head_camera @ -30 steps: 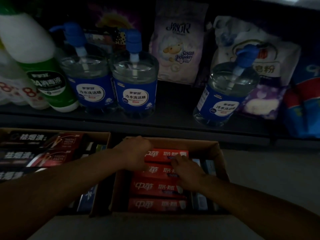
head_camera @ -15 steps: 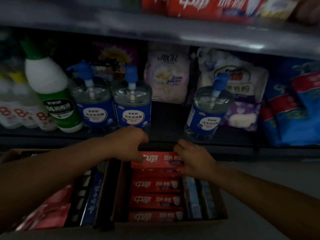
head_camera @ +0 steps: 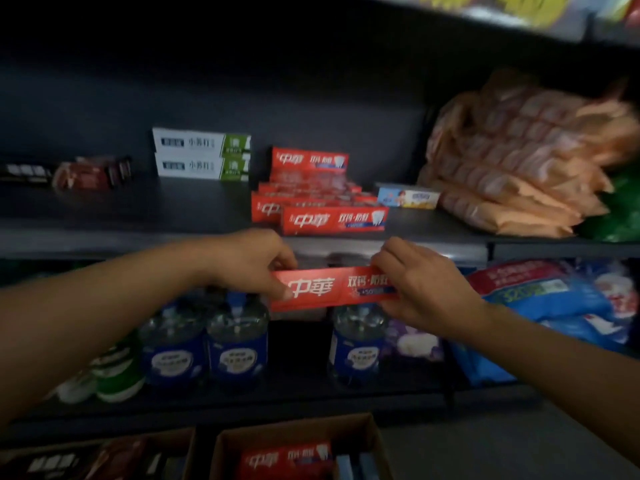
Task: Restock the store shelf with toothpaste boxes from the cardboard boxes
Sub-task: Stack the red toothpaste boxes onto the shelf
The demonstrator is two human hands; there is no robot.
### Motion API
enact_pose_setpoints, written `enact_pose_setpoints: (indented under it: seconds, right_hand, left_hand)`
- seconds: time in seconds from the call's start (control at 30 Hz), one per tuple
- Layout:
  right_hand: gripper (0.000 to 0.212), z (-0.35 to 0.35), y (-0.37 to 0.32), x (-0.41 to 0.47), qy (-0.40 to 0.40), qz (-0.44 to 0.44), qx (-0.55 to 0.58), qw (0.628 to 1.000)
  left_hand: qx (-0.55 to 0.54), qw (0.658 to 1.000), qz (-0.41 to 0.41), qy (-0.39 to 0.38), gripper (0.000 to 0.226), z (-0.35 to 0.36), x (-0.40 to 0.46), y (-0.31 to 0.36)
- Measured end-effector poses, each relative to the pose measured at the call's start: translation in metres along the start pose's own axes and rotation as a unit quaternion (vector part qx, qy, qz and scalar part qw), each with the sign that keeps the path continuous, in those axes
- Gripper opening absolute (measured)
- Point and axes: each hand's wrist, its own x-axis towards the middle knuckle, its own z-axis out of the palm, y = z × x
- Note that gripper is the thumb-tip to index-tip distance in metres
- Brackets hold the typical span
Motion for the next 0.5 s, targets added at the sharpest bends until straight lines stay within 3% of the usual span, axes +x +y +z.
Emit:
enact_pose_setpoints:
  seconds: [0.23, 0.37, 0.5]
  right_hand:
    - [0.049, -0.062, 0.041, 0.036, 0.083, 0.009, -0.053, 0.995]
    - [0.056, -0.076, 0.067, 0.064, 0.049, 0.048, 0.03, 0.997]
    - [0.049, -0.076, 0.084, 0.093, -0.007, 0.07, 0.061, 0.996]
  left_hand:
    - [-0.091, 0.99, -0.007, 0.111, 0.032, -0.074, 0.006, 0.027]
    - [-0.077, 0.98, -0.01, 0.182, 0.042, -0.098, 0.019, 0.022]
    - [-0.058, 0.977, -0.015, 0.204, 0.046, -0.112, 0.034, 0.011]
